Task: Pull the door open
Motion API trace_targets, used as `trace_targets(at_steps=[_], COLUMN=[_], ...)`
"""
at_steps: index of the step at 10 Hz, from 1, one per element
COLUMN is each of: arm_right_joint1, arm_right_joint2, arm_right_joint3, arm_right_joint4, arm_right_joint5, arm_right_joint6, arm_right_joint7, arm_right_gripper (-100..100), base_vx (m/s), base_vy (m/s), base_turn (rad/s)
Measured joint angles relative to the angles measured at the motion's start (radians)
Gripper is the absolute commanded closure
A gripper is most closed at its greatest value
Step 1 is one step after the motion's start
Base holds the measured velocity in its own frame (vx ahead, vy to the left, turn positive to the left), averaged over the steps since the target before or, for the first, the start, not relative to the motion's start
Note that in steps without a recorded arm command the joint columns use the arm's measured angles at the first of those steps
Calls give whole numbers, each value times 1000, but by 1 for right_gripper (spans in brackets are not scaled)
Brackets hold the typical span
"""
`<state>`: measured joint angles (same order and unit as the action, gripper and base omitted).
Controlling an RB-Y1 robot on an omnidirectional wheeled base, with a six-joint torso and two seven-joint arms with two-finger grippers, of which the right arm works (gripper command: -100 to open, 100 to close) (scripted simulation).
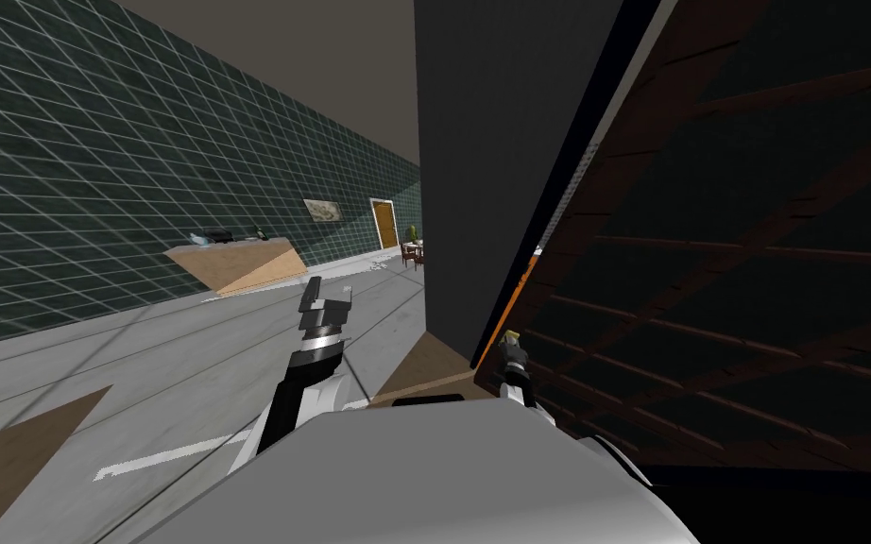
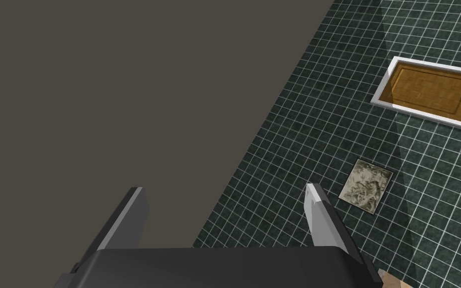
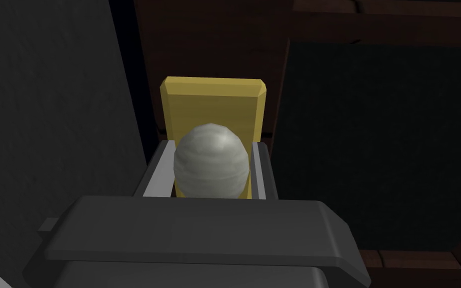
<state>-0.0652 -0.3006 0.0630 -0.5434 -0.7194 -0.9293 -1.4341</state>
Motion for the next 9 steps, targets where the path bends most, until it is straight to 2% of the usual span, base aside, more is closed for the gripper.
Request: trace_targets(at_steps=[2, 3, 6, 7, 9], arm_right_joint1=[0, 0, 3, 6, 6], arm_right_joint2=[1, 1, -6, -9, -15], arm_right_joint3=[1, 1, 28, 44, 77], arm_right_joint4=[0, 0, -15, -25, -22], arm_right_joint5=[1, 1, 17, 25, 45], arm_right_joint6=[2, 2, 4, 11, 8], arm_right_joint7=[0, 0, -16, -24, -52], arm_right_gripper=[100, 100, 100, 100, 100], base_vx=[0, -149, -257, -297, -253], base_vy=[0, 24, -22, -22, 10], base_turn=[0, 49, 87, 108, 86])
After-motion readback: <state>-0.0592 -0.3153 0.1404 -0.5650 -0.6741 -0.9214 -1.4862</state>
